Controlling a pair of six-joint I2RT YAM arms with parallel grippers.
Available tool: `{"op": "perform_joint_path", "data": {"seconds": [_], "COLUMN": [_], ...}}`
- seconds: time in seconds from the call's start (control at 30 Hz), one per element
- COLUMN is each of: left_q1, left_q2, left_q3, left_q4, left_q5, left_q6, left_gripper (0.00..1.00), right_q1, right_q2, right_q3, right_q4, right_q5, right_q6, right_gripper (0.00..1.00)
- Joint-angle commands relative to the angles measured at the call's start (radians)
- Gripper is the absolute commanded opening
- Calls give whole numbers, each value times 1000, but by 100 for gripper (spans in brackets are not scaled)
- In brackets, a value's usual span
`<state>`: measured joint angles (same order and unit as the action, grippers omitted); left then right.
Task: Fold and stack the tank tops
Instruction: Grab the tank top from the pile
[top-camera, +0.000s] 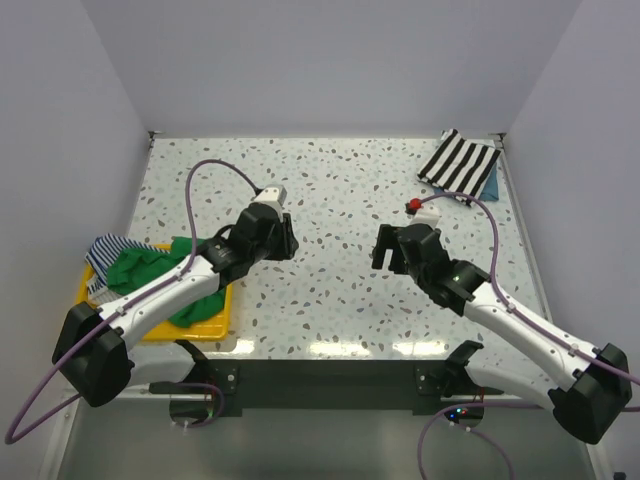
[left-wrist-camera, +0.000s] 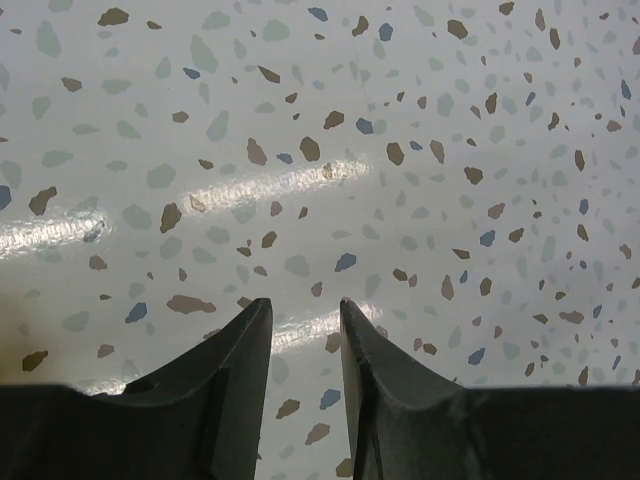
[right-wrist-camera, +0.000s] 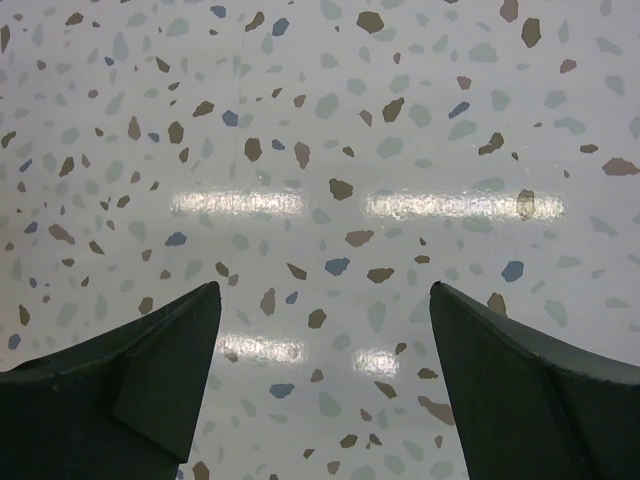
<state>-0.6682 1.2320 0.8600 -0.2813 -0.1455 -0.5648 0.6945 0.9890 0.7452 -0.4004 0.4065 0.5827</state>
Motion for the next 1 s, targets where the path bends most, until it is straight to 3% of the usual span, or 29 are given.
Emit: {"op": "perform_joint_path", "data": {"seconds": [0.0, 0.43, 0.53, 0.63, 0.77, 0.83, 0.97], "left_q1": [-1, 7, 94, 261, 381, 430, 585], "left_q2": [-25, -23, -6, -11, -54, -72, -49], "left_q3": [45, 83, 135, 201, 241, 211, 137], "left_q4": [-9, -76, -191, -369, -589, -621, -662], "left_q5": [-20, -86, -144, -198, -424, -442, -425], "left_q6": [-1, -36, -134, -255, -400, -458, -509], "left_gripper": [39, 41, 43, 45, 61, 70, 72], "right_q1": [0, 2, 0, 2, 0, 0, 0], "right_q2": [-24, -27, -30, -39, -44, -30, -4], "right_q3": [-1, 3, 28, 19, -17, -15, -3], "right_q4": [11, -24, -54, -40, 1, 6, 3], "right_q5": [31, 29, 32, 34, 11, -1, -12], "right_q6": [-3, -14, -21, -20, -15, -17, -20], "right_gripper": [89, 90, 90, 91, 93, 93, 93]}}
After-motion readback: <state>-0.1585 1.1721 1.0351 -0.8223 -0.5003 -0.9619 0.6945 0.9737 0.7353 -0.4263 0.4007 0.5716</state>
